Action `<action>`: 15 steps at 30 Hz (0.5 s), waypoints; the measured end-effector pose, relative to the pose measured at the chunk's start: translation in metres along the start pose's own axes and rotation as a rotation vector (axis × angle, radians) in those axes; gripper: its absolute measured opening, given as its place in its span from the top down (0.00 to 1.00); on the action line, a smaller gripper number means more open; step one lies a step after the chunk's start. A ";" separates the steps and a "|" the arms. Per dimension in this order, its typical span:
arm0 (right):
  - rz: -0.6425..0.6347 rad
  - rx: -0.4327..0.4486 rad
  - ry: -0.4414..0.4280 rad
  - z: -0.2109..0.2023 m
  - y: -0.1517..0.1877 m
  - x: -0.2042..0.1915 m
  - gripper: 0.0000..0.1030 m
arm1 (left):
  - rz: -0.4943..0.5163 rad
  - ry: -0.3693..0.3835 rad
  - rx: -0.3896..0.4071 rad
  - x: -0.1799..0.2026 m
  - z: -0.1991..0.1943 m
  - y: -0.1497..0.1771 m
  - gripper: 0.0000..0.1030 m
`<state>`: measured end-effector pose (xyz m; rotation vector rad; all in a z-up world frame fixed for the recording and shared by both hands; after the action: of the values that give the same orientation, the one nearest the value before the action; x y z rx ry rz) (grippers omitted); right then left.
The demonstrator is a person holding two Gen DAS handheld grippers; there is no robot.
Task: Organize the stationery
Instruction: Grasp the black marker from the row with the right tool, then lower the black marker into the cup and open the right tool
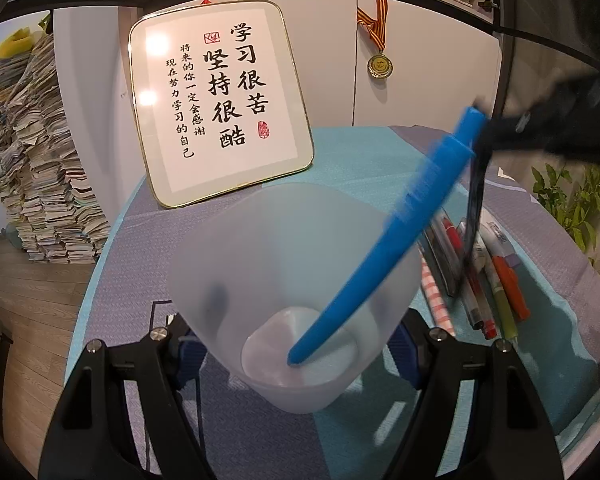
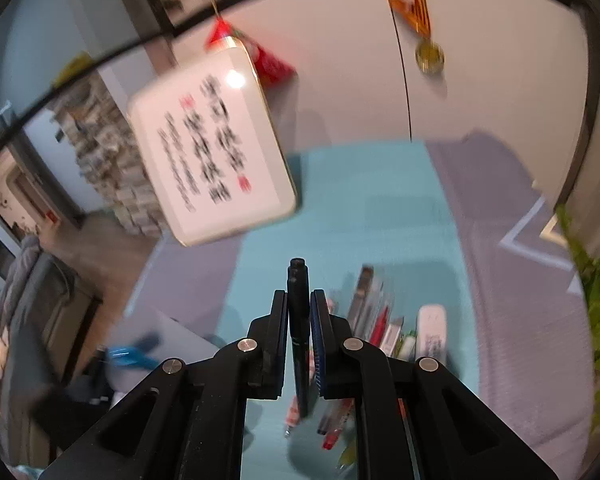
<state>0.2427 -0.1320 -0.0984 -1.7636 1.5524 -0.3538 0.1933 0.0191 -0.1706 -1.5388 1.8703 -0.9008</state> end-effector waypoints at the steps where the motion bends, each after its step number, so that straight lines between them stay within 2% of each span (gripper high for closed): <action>1: -0.005 0.028 -0.010 -0.010 -0.003 -0.004 0.88 | 0.000 -0.001 0.000 0.000 0.000 0.000 0.28; 8: -0.095 0.220 -0.073 -0.065 -0.037 -0.047 0.89 | 0.001 -0.005 0.001 0.000 -0.001 0.000 0.28; 15: -0.150 0.248 -0.160 -0.069 -0.049 -0.083 0.89 | 0.001 -0.005 0.001 0.000 -0.001 0.000 0.28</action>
<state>0.2155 -0.0788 0.0044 -1.6732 1.2126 -0.4476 0.1927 0.0191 -0.1699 -1.5382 1.8671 -0.8964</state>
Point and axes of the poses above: each gripper's, at about its wrist camera, not at the fingertips, and z roughly the way its jaws point, x to its right, y to its underside, the point moved 4 cm from there along z, roughly the way its jaws point, and after that the axes turned 2 degrees about y, right-handed, at the moved point
